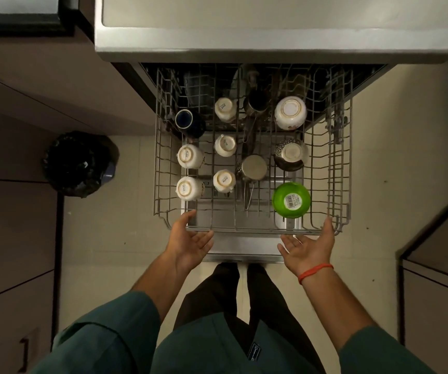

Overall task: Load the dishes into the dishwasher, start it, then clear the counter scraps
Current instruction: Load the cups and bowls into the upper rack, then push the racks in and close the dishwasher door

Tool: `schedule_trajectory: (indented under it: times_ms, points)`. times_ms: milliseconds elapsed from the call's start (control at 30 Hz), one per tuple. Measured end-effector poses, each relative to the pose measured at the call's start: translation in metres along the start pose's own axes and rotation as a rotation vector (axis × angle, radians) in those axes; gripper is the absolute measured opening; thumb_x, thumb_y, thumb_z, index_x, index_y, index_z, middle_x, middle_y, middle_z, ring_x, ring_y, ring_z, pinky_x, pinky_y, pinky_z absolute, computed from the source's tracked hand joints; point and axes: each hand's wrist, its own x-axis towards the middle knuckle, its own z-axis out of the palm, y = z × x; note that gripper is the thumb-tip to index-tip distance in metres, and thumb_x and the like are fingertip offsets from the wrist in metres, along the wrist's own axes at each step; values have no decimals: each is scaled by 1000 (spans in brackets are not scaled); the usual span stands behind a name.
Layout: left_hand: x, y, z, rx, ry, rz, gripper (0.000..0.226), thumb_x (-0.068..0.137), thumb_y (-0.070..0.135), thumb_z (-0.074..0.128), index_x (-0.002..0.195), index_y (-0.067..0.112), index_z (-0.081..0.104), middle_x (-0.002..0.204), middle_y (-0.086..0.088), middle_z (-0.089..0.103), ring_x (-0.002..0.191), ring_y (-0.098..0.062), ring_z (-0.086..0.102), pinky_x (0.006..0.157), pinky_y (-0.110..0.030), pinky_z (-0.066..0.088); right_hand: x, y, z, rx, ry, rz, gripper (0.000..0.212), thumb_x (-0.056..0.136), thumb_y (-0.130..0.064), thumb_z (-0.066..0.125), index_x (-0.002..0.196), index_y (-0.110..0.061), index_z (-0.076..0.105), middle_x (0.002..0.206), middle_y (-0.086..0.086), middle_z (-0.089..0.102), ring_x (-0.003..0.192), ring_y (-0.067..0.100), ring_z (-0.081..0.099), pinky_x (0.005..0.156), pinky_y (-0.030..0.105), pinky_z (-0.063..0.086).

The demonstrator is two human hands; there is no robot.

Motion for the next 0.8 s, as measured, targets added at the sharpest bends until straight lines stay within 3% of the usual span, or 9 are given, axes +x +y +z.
schedule_trajectory:
  times_ms: [267,600,667,733,800]
  points:
    - [9,33,36,23,-18,59,94,88,45,68,158,0,24,146,-21,49,122,-30,60,80,-39,53,4,-27,37,12,-117,-41,110,83,-79,48,158,-6,14,161,20,25,149,30,29,123,46,20]
    - [17,74,71,90,-146,146,90,93,46,59,158,-4,21,152,-22,45,135,-31,50,114,-41,42,15,-61,77,59,-286,-89,112,82,-78,50,157,-3,15,161,20,24,149,32,27,124,48,15]
    - [18,84,83,110,-189,169,81,94,46,57,153,-4,32,150,-18,49,137,-30,48,118,-42,37,19,-71,91,40,-334,-105,111,82,-78,49,157,-4,15,162,20,25,150,32,26,124,48,14]
    - [19,97,98,123,-214,203,61,95,45,57,136,0,51,134,-14,57,125,-27,54,115,-41,40,24,-83,108,11,-369,-117,111,83,-79,47,158,-5,15,162,20,26,150,31,25,124,49,13]
    - [21,110,112,122,-203,247,55,94,43,59,133,5,54,121,-12,58,113,-26,57,109,-41,45,30,-92,124,-18,-385,-128,111,83,-79,45,159,-5,11,162,20,24,151,32,23,124,50,11]
